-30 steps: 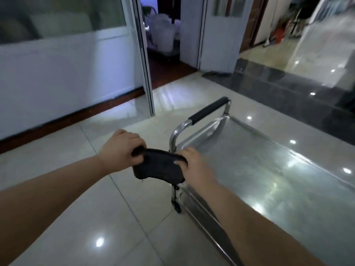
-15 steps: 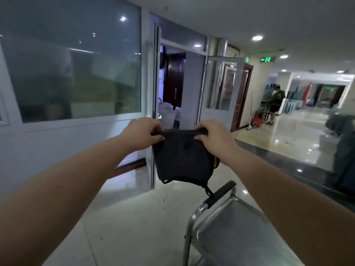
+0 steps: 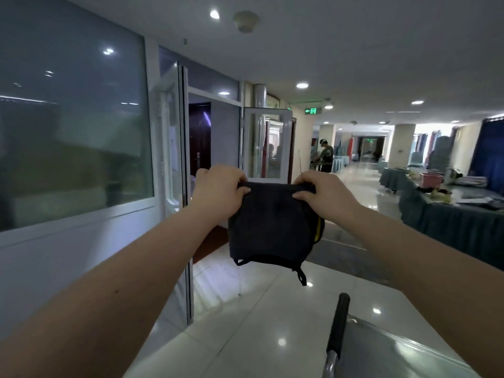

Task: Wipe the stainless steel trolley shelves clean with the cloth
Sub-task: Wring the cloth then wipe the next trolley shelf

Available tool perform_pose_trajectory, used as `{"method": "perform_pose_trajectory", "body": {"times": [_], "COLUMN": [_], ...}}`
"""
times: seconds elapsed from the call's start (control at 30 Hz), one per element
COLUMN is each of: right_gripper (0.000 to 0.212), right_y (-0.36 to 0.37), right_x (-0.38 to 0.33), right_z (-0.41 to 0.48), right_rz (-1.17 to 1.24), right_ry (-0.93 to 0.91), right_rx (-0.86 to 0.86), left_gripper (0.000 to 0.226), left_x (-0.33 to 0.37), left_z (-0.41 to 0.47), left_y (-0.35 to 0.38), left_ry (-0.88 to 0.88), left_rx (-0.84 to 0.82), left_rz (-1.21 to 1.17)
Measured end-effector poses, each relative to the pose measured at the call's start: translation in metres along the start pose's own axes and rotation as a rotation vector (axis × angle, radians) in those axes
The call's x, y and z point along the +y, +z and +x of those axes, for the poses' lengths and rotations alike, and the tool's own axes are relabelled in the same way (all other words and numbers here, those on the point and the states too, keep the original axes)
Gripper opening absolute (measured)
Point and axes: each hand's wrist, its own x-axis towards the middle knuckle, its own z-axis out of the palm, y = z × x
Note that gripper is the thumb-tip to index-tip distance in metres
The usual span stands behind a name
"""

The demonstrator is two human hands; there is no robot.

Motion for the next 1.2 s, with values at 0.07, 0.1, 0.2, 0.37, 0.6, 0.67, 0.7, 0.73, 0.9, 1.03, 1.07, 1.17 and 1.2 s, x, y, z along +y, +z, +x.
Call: {"method": "perform_pose_trajectory", "body": {"times": [0.07,0.1,0.2,0.37,0.6,0.67,0.7,0.73,0.9,1.03,1.07,1.17,1.2], "right_gripper": [0.009,0.009,0.009,0.012,0.008,0.008,0.009,0.009,0.013,0.011,0.012,0.012,0.012], "right_y": [0.015,0.023,0.048,0.117,0.247,0.275,0.288,0.300,0.356,0.381,0.382,0.380,0.379], "right_x": [0.008,0.013,0.033,0.084,0.153,0.172,0.183,0.195,0.263,0.331,0.349,0.401,0.420], "right_z": [0.020,0.031,0.069,0.143,0.245,0.278,0.293,0.308,0.361,0.383,0.387,0.392,0.391], "right_rz": [-0.020,-0.035,-0.072,-0.121,-0.055,-0.048,-0.054,-0.066,-0.158,-0.272,-0.294,-0.371,-0.395], "right_ry": [0.029,0.039,0.060,0.012,0.082,0.101,0.107,0.110,0.194,0.375,0.414,0.515,0.536], "right_rx": [0.004,0.003,0.001,-0.049,-0.080,-0.053,-0.047,-0.046,-0.028,-0.058,-0.056,-0.049,-0.045], "left_gripper": [0.018,0.018,0.017,0.018,0.025,0.024,0.024,0.024,0.023,0.022,0.023,0.025,0.026], "left_x": [-0.015,-0.023,-0.047,-0.094,-0.178,-0.202,-0.212,-0.222,-0.250,-0.236,-0.227,-0.193,-0.179], "left_z": [0.020,0.031,0.064,0.120,0.207,0.235,0.249,0.262,0.330,0.391,0.406,0.442,0.451], "left_y": [0.023,0.036,0.078,0.160,0.274,0.308,0.327,0.346,0.452,0.542,0.564,0.629,0.650], "left_ry": [-0.002,-0.003,0.031,0.119,0.123,0.124,0.130,0.139,0.264,0.390,0.434,0.537,0.576], "left_rx": [-0.006,-0.006,-0.003,-0.073,-0.198,-0.144,-0.134,-0.132,-0.120,-0.175,-0.173,-0.171,-0.162], "left_rz": [-0.032,-0.043,-0.066,0.049,0.168,0.136,0.115,0.090,0.053,-0.018,-0.034,-0.076,-0.090]}}
